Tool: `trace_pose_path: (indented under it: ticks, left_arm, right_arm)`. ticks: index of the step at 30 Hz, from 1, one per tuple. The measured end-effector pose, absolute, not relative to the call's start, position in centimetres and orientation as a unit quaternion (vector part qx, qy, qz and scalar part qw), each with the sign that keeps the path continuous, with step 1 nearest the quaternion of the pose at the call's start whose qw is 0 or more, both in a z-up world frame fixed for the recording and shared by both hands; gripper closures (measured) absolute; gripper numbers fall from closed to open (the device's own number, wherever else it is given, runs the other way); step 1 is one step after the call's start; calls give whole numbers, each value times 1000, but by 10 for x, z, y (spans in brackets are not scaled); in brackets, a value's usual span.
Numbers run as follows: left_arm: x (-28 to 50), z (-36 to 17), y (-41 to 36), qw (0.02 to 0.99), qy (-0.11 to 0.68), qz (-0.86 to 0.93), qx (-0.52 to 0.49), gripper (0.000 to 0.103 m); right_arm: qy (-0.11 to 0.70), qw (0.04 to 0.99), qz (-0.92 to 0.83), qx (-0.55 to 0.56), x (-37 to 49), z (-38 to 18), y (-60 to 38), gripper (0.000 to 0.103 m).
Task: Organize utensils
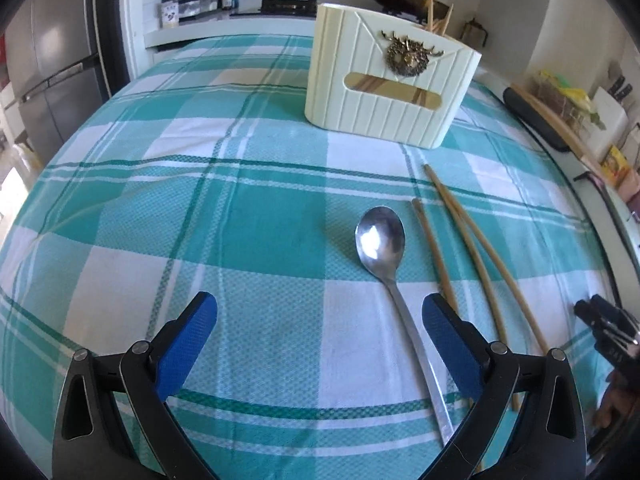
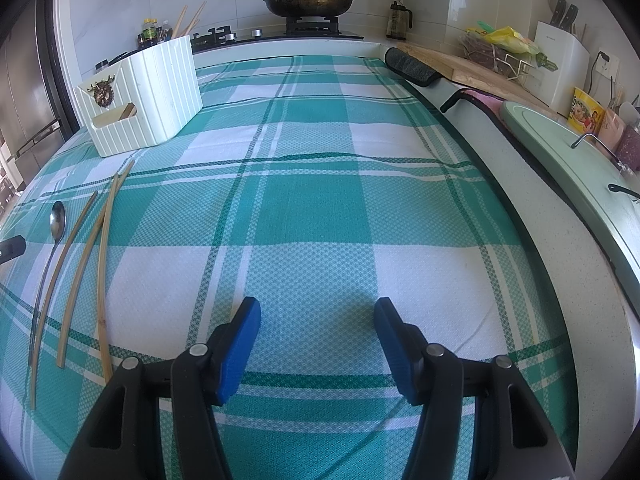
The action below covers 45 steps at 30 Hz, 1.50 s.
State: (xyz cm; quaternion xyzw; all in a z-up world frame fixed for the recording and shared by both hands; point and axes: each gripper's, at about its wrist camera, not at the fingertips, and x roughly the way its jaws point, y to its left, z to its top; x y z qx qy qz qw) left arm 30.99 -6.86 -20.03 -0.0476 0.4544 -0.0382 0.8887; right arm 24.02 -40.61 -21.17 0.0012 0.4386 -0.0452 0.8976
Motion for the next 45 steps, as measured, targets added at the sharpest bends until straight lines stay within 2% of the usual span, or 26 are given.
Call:
trace_pose_path:
  ticks: [13,15,17,18,23,24,26,28,30,32,35,45]
  left_arm:
    - [301,-219,-94,886,462,-32,23,3]
    - [296,-217,-92,886,460,-46,30,10]
    - [292,-214,-90,885,459,-62,40,25]
    - [289,-213,-90,884,460,-67,44,29]
    - [281,-209,-93,882,458,-94,62,64]
    - [280,-208,-94,881,457,-100,68,68]
    - [278,-208,-95,880,456,-108,77,87]
    - [277,-208,-93,879,457,-110,80,94]
    - [278,-208,-88,880,457,-109,74,95]
    - [280,-208,-81,882,456,-99,67,95]
    - [284,-208,-68,885,455,-75,58,96]
    - [294,-210,-9,888,458,-20,16,96]
  right_arm:
    - [439,898,-45,1,240,-212,-406,43]
    - [438,898,-46,0,240,-212,-406,43]
    - [440,897,-51,-10,240,-210,-402,43]
    - [443,895,-43,-15,240,-207,-397,43]
    - [442,892,94,-8,239,-182,-347,43]
    - [446,887,120,-13,241,-180,-334,43]
    - [456,878,142,-35,247,-183,-314,45]
    - [467,871,139,-71,255,-191,-299,46]
    - [477,863,143,-80,262,-199,-292,61]
    - [488,857,150,-77,266,-206,-289,89]
    - [481,863,133,-76,265,-208,-291,95]
    - [467,883,-9,-50,235,-207,-347,95]
